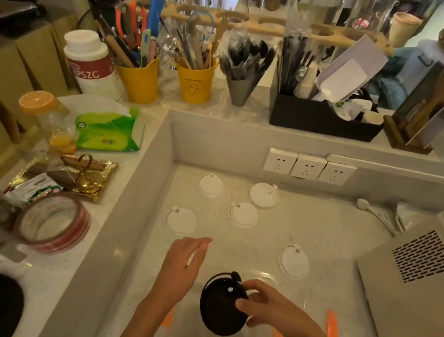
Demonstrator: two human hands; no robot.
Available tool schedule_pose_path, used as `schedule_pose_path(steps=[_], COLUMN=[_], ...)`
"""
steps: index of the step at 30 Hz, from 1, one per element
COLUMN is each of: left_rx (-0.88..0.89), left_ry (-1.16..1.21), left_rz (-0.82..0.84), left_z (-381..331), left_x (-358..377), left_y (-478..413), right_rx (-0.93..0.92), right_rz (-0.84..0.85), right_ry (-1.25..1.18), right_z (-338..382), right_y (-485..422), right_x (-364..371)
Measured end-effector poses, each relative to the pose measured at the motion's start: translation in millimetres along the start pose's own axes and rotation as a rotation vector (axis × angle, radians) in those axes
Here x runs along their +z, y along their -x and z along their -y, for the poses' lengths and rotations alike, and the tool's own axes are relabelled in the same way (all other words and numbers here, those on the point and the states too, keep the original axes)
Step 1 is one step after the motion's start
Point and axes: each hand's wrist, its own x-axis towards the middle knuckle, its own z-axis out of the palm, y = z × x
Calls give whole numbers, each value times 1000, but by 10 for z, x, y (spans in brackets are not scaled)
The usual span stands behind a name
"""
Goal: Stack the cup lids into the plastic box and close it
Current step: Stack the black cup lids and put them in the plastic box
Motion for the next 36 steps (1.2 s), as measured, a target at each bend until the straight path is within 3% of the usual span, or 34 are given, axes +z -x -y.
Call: schedule_pose_path(steps=[5,10,17,36], left_rx=[-176,-212,-201,-196], left_ry=[78,115,118,146], left_rz=[55,-6,-4,-11], left_z=[416,475,505,539], left_x=[106,145,146,158], left_y=[183,210,208,192], right_rx=[197,275,208,184], right_rz=[-76,-127,-211,-225], right_ry=[58,221,466,436], right_z=[-294,-463,-555,-656], right_y=[-269,-509,-772,-850], right_x=[347,494,549,513])
